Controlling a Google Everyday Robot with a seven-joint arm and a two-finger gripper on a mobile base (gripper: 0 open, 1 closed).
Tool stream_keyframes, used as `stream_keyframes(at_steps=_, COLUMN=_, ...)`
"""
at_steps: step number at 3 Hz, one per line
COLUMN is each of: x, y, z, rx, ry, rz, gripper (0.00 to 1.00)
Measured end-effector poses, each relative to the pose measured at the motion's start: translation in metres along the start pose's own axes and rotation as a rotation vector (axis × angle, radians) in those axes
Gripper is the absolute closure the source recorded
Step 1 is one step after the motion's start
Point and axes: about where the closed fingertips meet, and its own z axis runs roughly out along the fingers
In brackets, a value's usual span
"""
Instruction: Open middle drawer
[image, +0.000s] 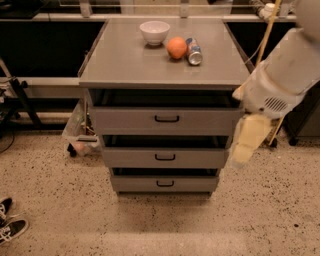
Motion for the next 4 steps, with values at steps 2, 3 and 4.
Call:
stream_keyframes(at_steps=2, x=-0.041, y=0.009, z=0.176, rx=-0.185, ry=-0.075, rz=0.139, gripper=0.00)
stream_keyframes(at_steps=3, x=-0.050, y=-0.005, z=0.204, rx=-0.157, ry=-0.126, rz=0.192, gripper=0.00)
stream_keyframes(at_steps=4, x=-0.052, y=-0.008, z=0.204, rx=-0.146, ry=-0.135, rz=0.193, gripper=0.00)
